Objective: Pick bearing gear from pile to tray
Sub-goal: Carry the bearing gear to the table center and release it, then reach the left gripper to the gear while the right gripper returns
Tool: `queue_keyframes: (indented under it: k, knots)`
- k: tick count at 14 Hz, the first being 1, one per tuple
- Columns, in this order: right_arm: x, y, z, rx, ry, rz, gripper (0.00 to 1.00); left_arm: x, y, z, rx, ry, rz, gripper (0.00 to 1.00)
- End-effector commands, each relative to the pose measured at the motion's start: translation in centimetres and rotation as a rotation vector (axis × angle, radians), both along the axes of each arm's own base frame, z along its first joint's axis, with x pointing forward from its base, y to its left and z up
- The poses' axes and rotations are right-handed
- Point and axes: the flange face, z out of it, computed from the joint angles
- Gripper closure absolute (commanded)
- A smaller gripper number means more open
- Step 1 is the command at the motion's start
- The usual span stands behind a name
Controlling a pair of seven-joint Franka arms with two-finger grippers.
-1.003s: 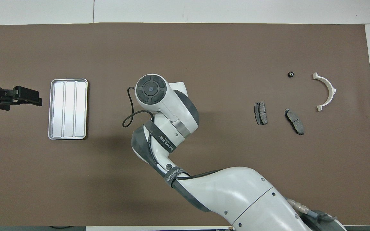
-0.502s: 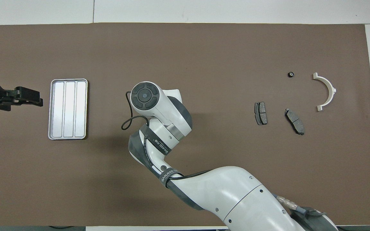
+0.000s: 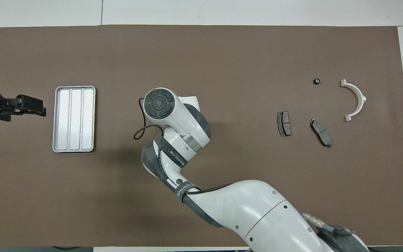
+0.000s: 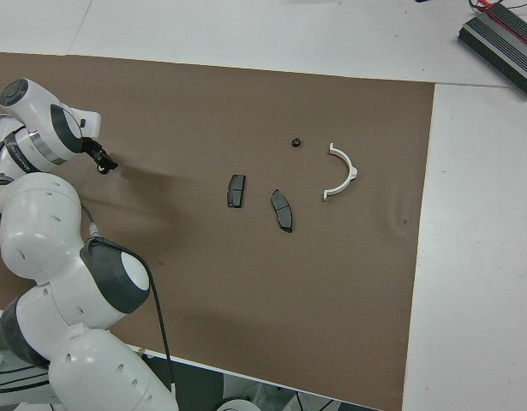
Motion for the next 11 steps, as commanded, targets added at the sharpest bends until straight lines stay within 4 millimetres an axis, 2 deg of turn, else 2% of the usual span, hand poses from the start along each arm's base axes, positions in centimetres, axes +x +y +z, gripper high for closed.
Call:
queue_keyframes:
  k: [1, 3, 4, 5, 7, 9, 11]
  knots:
    - [3.0, -6.3, 7.3, 0.016, 0.025, 0.120, 0.00, 0.4, -3.6, -1.8, 0.027, 0.007, 0.094, 0.00]
    - [5.2, -13.0, 11.7, 0.033, 0.033, 0.236, 0.00, 1.4, -8.8, -3.6, 0.033, 0.011, 0.166, 0.00]
    - [6.2, -16.6, 13.0, 0.061, 0.056, 0.288, 0.00, 1.8, -12.2, -4.5, 0.038, 0.016, 0.202, 0.00]
    - [7.0, -19.9, 13.9, 0.067, 0.062, 0.349, 0.00, 2.5, -14.4, -5.3, 0.036, 0.009, 0.264, 0.00]
    - [8.3, -25.1, 14.1, 0.061, 0.071, 0.435, 0.00, 2.8, -19.0, -6.9, 0.018, -0.025, 0.335, 0.00]
    - [9.5, -29.6, 13.8, 0.055, 0.067, 0.487, 0.00, 3.9, -24.9, -11.4, 0.052, 0.010, 0.380, 0.00]
    - [10.4, -33.6, 13.0, 0.042, 0.066, 0.580, 0.00, 5.0, -28.6, -15.4, 0.071, 0.022, 0.466, 0.00]
